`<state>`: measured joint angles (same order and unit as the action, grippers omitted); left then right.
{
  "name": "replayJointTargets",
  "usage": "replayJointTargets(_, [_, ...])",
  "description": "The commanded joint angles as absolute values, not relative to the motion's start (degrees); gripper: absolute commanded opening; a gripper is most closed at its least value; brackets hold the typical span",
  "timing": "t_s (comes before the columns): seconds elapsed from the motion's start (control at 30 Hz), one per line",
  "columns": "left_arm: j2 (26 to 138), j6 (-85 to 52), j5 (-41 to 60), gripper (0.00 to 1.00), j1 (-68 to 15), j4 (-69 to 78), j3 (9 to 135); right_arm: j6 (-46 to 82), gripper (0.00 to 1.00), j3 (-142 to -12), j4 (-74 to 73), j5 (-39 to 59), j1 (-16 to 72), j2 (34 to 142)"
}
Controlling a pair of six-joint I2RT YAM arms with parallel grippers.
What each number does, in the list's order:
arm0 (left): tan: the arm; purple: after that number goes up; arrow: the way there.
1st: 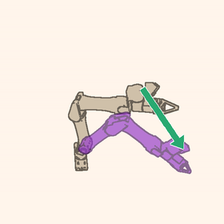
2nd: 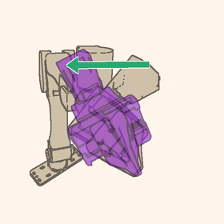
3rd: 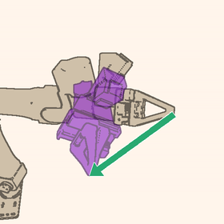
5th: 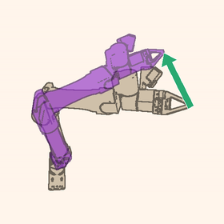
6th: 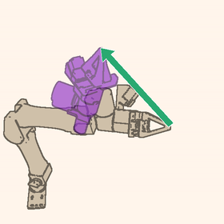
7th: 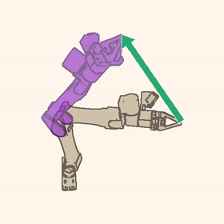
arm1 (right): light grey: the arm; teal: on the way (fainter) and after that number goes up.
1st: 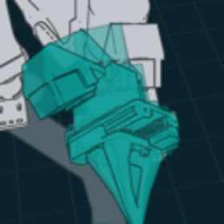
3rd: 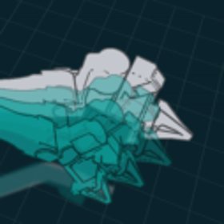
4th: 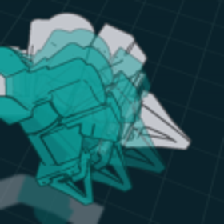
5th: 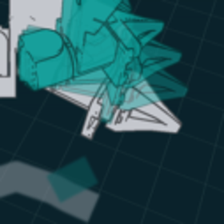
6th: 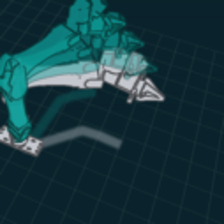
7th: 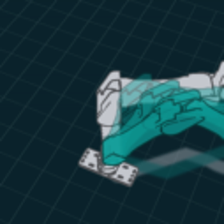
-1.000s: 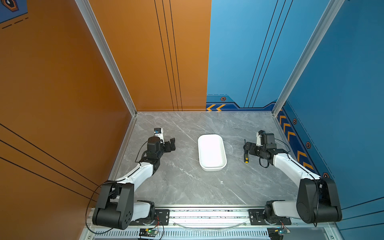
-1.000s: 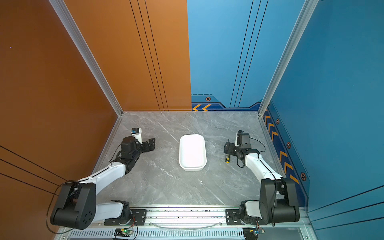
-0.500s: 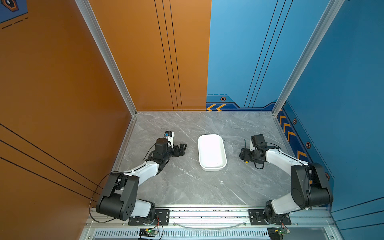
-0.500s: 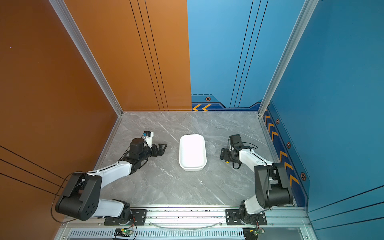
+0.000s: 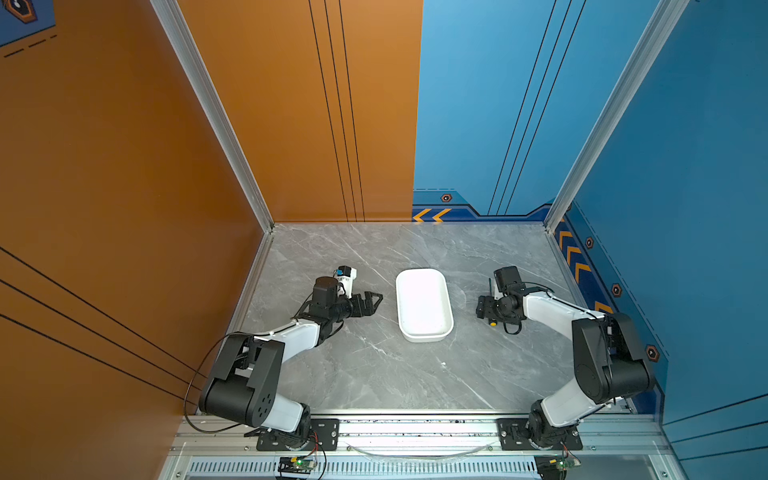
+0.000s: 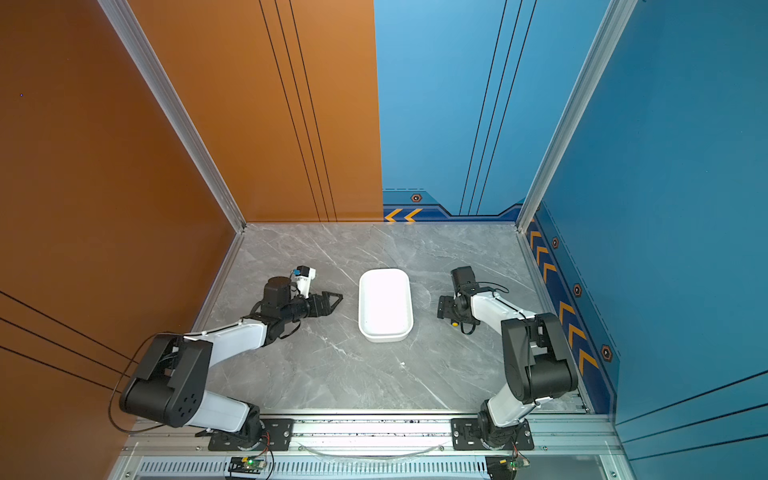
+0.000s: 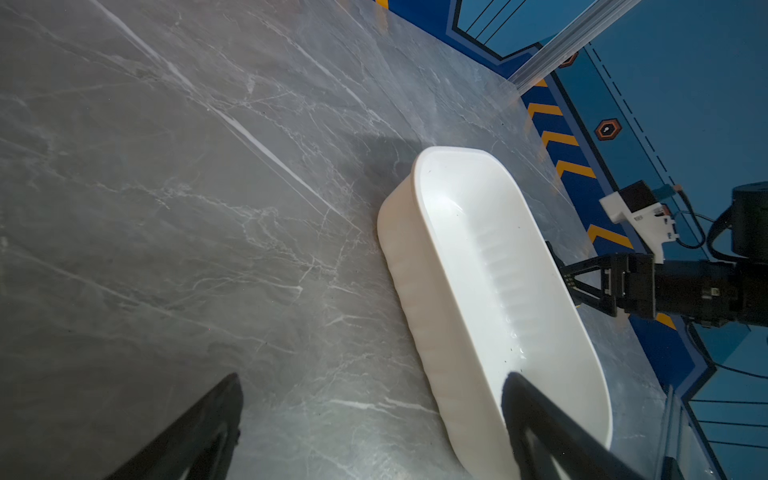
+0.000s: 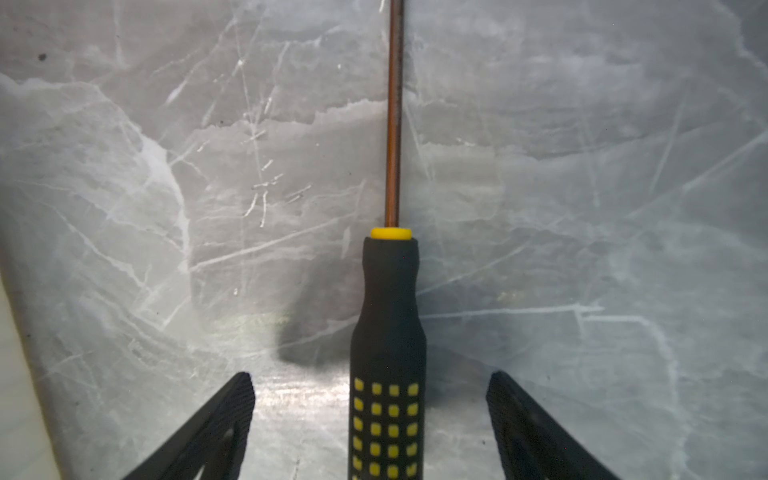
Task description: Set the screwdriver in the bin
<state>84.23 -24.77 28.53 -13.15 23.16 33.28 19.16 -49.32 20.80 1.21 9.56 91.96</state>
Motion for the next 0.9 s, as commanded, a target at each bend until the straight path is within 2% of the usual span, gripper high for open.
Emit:
replayJointTargets(0.0, [84.2, -24.54, 34.54, 0.98, -12.75, 19.69, 35.96, 19.25, 0.8, -50.61, 23.54, -1.03, 10.17, 93.06])
replayJointTargets(0.23, [83.77, -22.32, 38.76, 0.98, -12.9, 15.0, 36.99, 19.07, 0.69, -51.4, 24.8, -1.82, 10.76, 94.19])
replayJointTargets(0.43, [82.28, -19.36, 35.8, 0.98, -12.9, 9.43, 37.7, 19.04, 0.57, -52.06, 25.42, -1.82, 11.04, 95.23])
replayJointTargets(0.57, [81.91, -18.81, 36.65, 0.98, -12.9, 8.41, 38.13, 18.85, 0.53, -52.67, 26.21, -2.4, 11.26, 95.93])
replayJointTargets(0.87, [82.62, -19.33, 37.81, 0.98, -12.96, 6.7, 39.86, 18.28, 0.37, -53.16, 27.05, -3.05, 11.43, 96.39])
